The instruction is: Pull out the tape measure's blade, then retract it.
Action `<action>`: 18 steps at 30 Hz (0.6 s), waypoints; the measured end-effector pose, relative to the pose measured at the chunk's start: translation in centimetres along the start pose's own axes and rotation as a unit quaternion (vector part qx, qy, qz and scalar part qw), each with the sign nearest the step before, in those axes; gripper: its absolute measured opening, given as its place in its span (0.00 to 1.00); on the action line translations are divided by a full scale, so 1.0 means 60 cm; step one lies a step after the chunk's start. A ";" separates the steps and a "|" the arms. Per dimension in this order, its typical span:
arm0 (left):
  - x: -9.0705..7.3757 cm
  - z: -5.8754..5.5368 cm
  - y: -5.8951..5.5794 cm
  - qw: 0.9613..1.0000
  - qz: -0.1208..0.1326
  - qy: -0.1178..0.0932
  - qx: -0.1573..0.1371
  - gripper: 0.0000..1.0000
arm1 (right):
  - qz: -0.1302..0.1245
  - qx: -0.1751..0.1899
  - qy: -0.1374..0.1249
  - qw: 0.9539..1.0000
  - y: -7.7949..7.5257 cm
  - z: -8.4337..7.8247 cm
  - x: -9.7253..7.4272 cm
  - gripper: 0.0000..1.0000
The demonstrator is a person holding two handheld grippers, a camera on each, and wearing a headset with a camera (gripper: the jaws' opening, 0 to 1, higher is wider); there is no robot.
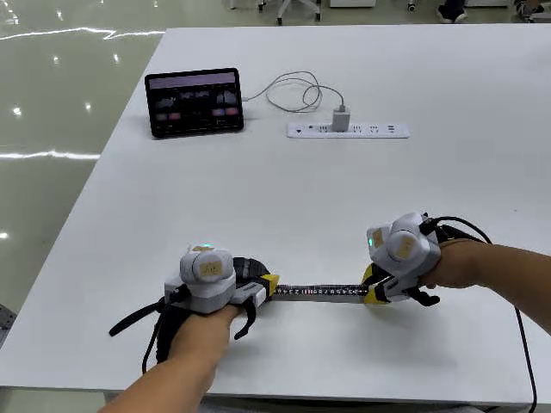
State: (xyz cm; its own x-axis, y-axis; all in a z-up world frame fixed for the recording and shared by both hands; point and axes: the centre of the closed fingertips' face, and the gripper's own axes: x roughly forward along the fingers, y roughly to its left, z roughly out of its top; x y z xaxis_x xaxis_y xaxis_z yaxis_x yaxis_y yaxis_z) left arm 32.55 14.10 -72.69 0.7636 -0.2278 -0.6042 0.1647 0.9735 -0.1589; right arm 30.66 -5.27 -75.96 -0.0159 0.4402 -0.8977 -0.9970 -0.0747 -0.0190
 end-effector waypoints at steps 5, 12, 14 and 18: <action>0.000 0.000 0.000 1.000 0.000 0.000 0.000 0.60 | 0.001 0.007 -0.003 1.000 0.000 0.005 0.003 0.11; 0.000 0.000 0.001 1.000 0.000 -0.001 0.000 0.60 | 0.000 0.012 -0.003 1.000 0.000 0.010 0.006 0.11; 0.000 0.000 0.000 1.000 0.000 -0.001 0.000 0.60 | -0.001 0.016 -0.004 1.000 0.000 0.011 0.007 0.12; 0.000 0.001 0.000 1.000 0.000 -0.002 0.000 0.60 | -0.004 0.021 -0.006 1.000 0.000 0.014 0.009 0.12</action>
State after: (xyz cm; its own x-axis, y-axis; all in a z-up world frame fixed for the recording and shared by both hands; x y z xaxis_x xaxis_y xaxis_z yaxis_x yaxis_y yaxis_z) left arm 32.56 14.09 -72.64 0.7662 -0.2276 -0.6010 0.1645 0.9735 -0.1590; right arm 30.61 -4.27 -76.09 -0.0090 0.4521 -0.8919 -0.9994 -0.0346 -0.0075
